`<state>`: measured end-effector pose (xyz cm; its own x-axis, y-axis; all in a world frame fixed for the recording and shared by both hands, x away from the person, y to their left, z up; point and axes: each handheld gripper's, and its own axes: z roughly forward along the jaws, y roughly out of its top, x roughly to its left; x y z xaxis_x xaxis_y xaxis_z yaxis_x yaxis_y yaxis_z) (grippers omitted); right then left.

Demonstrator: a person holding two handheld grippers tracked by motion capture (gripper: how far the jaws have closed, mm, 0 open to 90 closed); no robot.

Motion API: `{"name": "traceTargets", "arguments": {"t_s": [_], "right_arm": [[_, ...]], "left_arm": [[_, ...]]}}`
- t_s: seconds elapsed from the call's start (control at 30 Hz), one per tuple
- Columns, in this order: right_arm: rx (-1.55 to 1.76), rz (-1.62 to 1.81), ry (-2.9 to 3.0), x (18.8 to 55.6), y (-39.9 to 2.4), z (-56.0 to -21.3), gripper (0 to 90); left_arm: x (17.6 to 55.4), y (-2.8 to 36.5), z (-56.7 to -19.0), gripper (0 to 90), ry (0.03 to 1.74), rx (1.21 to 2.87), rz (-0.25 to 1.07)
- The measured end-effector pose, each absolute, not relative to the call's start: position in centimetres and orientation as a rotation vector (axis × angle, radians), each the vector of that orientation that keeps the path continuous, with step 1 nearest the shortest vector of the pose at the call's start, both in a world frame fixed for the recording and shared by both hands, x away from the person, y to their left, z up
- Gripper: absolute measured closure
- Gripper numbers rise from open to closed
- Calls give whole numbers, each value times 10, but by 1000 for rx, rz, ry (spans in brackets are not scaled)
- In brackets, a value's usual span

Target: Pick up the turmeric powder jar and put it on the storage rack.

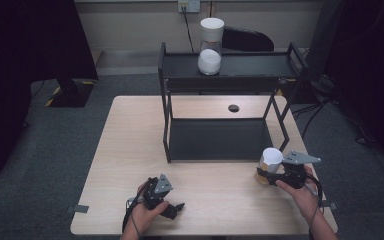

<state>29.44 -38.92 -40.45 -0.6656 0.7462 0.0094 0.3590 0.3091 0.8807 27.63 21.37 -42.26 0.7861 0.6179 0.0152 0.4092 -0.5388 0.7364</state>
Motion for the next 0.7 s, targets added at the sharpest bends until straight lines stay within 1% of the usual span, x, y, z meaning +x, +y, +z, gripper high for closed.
{"name": "traceTargets", "arguments": {"t_s": [0.7], "right_arm": [[923, 1306, 2224, 334, -376, -340, 306]], "left_arm": [[276, 214, -423, 0, 758, 2214, 353]]}}
